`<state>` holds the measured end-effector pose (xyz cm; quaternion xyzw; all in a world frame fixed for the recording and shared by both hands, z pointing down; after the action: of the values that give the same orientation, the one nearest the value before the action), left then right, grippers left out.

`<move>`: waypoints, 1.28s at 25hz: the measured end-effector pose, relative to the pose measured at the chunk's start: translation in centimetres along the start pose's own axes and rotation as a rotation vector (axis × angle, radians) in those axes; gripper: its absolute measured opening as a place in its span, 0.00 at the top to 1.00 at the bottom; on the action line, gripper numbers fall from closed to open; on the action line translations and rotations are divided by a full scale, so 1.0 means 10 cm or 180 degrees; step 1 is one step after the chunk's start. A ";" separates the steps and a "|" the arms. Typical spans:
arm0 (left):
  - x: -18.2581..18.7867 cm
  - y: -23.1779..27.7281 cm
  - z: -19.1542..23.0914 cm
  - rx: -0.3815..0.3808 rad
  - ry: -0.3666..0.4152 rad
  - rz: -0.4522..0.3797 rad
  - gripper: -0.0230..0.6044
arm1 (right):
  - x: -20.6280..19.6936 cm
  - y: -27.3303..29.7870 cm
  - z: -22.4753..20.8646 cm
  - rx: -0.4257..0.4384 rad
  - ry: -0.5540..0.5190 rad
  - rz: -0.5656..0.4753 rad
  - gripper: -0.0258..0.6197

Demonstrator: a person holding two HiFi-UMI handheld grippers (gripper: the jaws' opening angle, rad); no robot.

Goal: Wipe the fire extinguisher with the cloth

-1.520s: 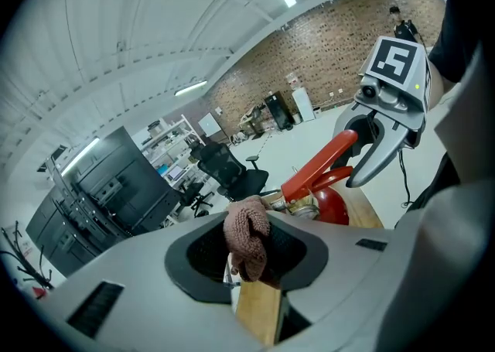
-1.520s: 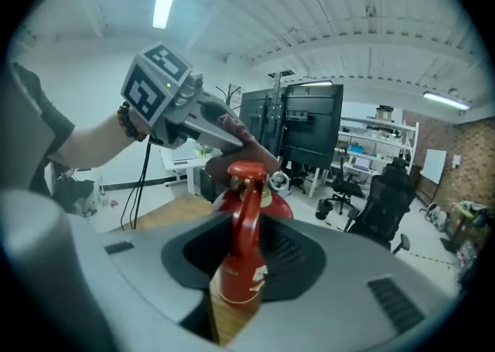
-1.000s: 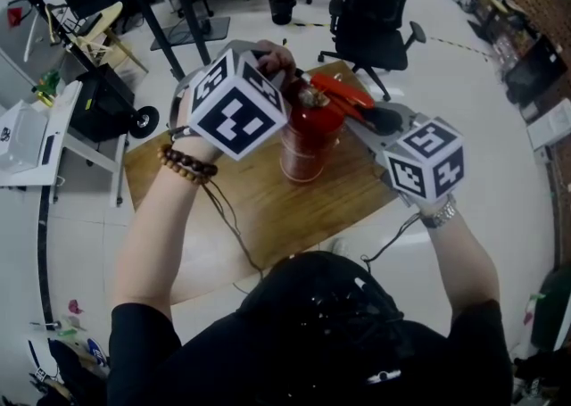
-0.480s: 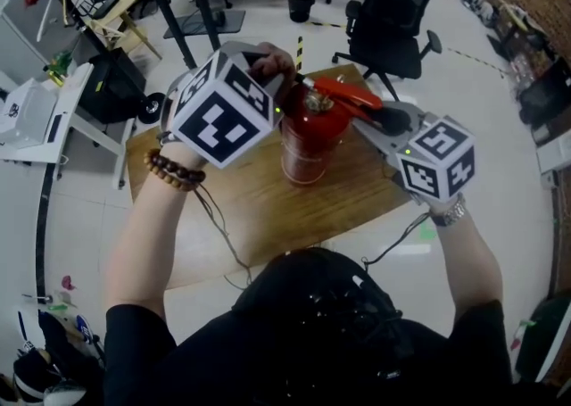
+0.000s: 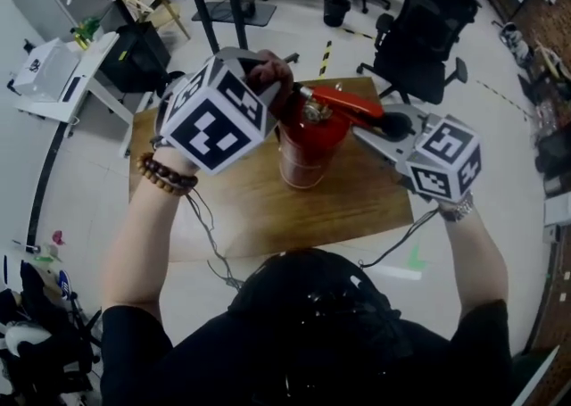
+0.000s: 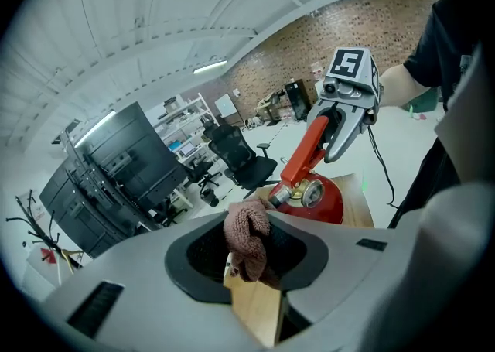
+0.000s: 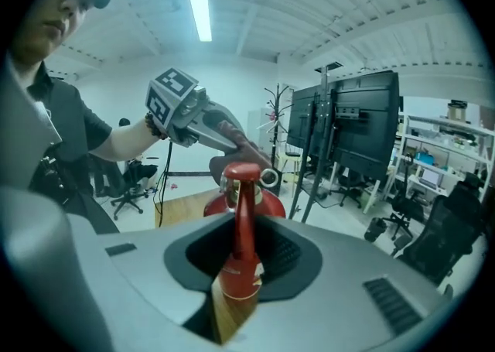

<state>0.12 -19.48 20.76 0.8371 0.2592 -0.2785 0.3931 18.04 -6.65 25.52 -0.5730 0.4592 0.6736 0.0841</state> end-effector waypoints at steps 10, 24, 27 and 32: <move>0.18 -0.01 -0.19 0.0215 -0.0245 0.0230 0.81 | -0.05 -0.15 -0.47 0.0628 -0.0367 0.0010 0.79; 0.18 0.18 -0.27 0.0143 -0.0212 0.0277 0.81 | -0.08 -0.13 -0.51 0.0607 -0.0459 -0.0026 0.75; 0.11 0.21 -0.24 0.0194 -0.0090 0.0316 0.81 | -0.12 -0.22 -0.52 0.0459 -0.0331 -0.0081 0.72; -0.06 0.25 -0.17 0.0164 -0.0102 0.0273 0.81 | -0.17 -0.34 -0.44 0.0122 -0.0115 -0.0192 0.71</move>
<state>1.78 -19.59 23.34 0.8527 0.2096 -0.2813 0.3872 23.82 -7.18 25.49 -0.5726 0.4529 0.6721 0.1236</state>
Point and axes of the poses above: the fingertips, and each gripper's own axes: y forward along the fingers, z to its left, x out of its top, the point moved 8 cm from there along -y, backward along the fingers, and after that the axes turned 12 degrees about x, right-handed, at the moved point
